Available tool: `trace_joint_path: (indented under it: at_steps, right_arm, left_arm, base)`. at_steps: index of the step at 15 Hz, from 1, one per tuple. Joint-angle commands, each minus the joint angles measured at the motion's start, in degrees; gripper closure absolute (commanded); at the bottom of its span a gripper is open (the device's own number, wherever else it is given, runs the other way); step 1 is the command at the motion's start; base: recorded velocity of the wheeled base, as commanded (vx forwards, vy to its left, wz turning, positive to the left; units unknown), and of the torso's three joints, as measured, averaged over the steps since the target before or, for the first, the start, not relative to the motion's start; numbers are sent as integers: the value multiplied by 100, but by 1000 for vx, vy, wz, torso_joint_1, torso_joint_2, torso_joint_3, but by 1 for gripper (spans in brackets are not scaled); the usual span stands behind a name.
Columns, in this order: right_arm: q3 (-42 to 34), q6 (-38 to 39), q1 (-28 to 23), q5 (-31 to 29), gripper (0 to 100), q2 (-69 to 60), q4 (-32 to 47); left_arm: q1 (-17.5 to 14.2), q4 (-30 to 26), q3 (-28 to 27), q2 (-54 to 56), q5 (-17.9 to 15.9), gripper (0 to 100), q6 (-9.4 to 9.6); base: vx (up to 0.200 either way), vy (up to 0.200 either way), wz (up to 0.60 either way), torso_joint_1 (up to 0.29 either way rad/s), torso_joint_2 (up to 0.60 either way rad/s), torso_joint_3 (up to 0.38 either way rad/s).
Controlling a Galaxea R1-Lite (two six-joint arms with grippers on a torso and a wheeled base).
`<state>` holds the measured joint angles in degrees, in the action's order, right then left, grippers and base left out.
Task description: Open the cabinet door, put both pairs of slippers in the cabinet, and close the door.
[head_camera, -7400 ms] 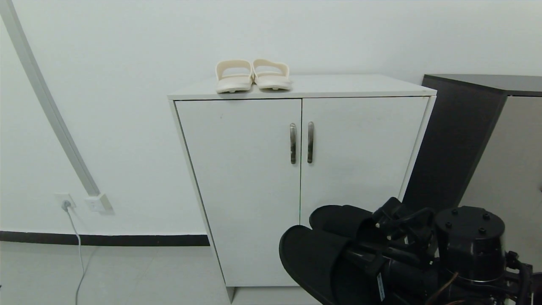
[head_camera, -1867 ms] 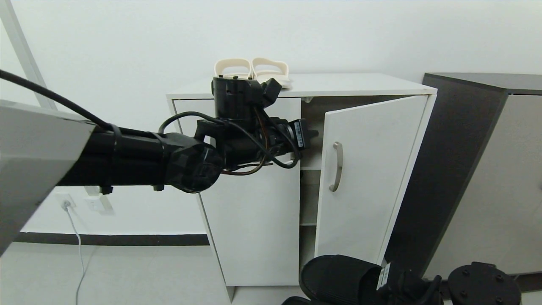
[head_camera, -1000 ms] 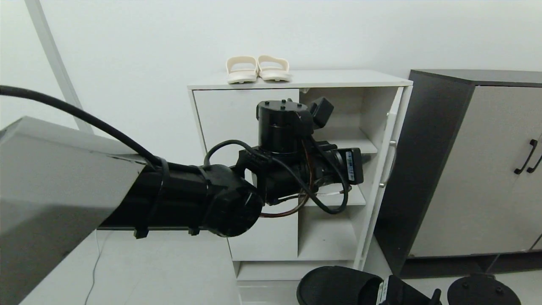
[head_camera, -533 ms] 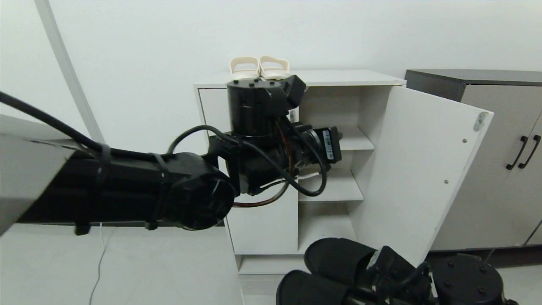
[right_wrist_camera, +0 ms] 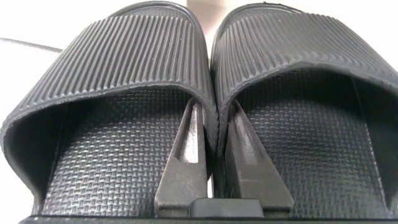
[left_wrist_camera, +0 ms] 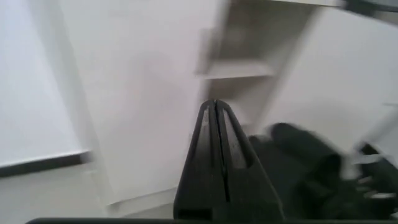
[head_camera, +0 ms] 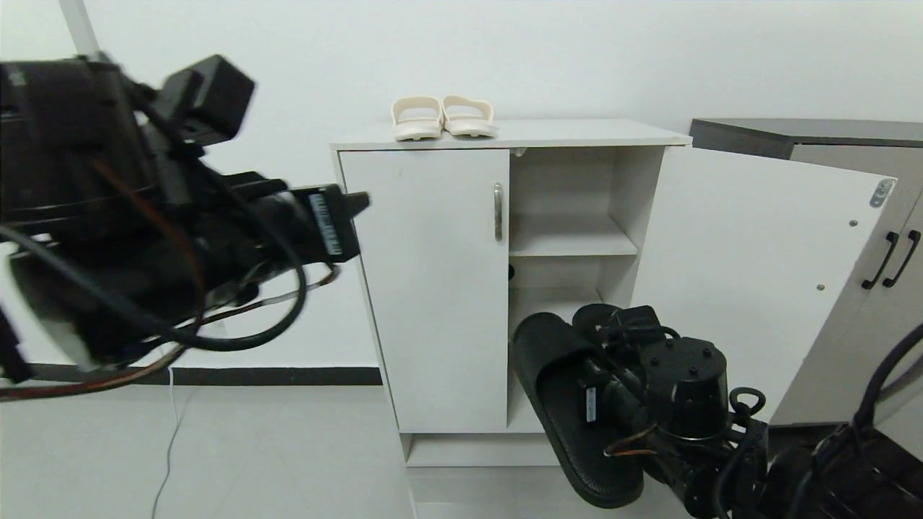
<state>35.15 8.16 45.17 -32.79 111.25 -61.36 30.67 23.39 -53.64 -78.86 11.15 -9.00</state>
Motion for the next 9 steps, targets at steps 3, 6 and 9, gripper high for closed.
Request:
trace_joint_path:
  at_steps: [3, 6, 9]
  right_arm:
    - [256, 2, -210, -342, 100, 397, 1]
    - [265, -7, -78, -482, 100, 371, 1]
    - [265, -33, -78, -491, 100, 318, 1]
  left_arm:
    - [-1977, -212, 2112, 3263, 976, 100, 557]
    - [-3120, -669, 3729, 5311, 941, 100, 592]
    - [-3217, -1645, 4450, 6787, 941, 100, 724]
  base:
    - [0, 0, 0, 0, 0, 0]
    - [0, 0, 0, 0, 0, 0]
    - [0, 0, 0, 0, 0, 0]
